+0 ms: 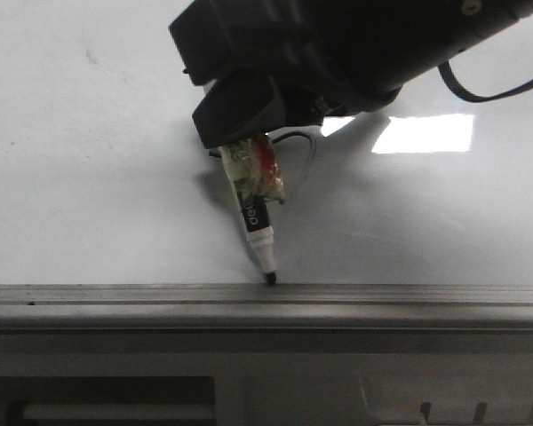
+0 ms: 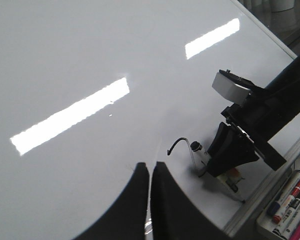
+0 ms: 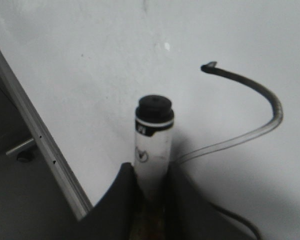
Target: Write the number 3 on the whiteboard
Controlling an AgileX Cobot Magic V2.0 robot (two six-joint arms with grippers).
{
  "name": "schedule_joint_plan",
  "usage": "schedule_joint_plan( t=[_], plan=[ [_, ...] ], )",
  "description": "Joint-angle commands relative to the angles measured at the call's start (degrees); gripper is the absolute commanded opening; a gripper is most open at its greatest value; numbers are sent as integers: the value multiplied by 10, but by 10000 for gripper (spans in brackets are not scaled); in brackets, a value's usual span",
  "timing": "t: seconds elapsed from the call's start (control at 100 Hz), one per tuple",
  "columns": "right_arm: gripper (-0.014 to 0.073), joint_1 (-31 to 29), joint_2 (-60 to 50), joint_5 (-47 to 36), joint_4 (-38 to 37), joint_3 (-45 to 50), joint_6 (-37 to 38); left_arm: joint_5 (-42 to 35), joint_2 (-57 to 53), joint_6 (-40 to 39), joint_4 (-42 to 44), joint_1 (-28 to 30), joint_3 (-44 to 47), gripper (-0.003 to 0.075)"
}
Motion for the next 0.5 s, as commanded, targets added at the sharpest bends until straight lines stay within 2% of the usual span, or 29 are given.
schedule_joint_plan(
  t=[0.0,0.1,0.15,0.2,0.32,0.37,0.42,0.49],
  plan=[
    [-59,-2,-44,-4,-14,-50,-17,-45,8,-7,-26,-3,-11,-20],
    [-61,-2,-91,57,-25,-111,-17,-39,18,-7,-62,-3,-11,-16],
    [-61,-2,-103,82,-29,-139,-17,-31,32,-7,-85,-3,-11,10],
    [-61,-2,-112,110,-36,-171,-17,-24,55,2,-116,-3,-11,72],
    [-61,-2,-109,188,-51,-234,-17,-21,130,25,-191,-3,-11,333],
    [-61,-1,-109,211,-51,-248,-17,-20,166,53,-231,-3,-12,406],
    [-61,3,-109,226,-51,-252,-17,-20,193,88,-277,-3,-15,435],
    [-61,11,-112,241,-51,-252,-17,-20,227,153,-348,-3,-17,421]
  ],
)
